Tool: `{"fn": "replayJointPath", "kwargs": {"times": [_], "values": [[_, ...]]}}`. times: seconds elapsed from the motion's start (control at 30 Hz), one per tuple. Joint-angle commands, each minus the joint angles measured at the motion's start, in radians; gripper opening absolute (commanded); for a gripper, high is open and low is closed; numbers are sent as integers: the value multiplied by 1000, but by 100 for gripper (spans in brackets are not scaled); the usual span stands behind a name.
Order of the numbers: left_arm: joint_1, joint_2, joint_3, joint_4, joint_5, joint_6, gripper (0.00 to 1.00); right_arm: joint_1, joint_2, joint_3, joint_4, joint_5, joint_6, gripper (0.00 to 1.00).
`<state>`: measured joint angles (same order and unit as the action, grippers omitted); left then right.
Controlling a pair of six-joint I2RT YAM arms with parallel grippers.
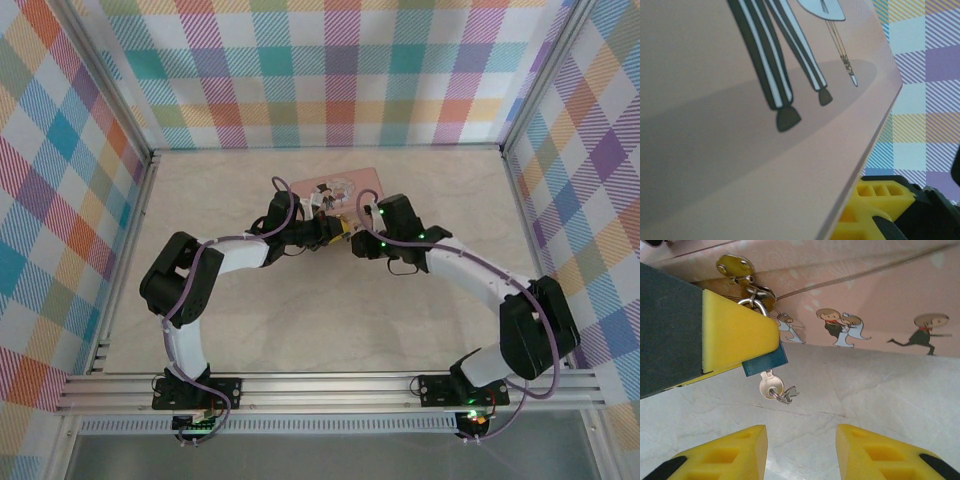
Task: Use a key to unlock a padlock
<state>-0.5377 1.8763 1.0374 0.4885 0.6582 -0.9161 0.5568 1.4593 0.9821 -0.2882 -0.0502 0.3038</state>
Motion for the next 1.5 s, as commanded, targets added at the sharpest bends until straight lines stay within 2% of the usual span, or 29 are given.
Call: {"fn": "replayJointPath", "kwargs": {"times": [0.0,0.73,1.17,1.37,1.47], "values": [[4,-51,13,16,58,-20,1,23,29,59,-70,77,-95,42],[4,-56,17,14,63,-21,1,128,171,202,-118,264,-191,40],[4,-58,16,18,65,-24,1,141,203,232,-126,291,-214,35],[4,-54,17,22,69,-29,1,148,213,238,-124,300,-226,26],[4,-53,17,22,69,-29,1,151,212,239,-124,301,-233,6]]}}
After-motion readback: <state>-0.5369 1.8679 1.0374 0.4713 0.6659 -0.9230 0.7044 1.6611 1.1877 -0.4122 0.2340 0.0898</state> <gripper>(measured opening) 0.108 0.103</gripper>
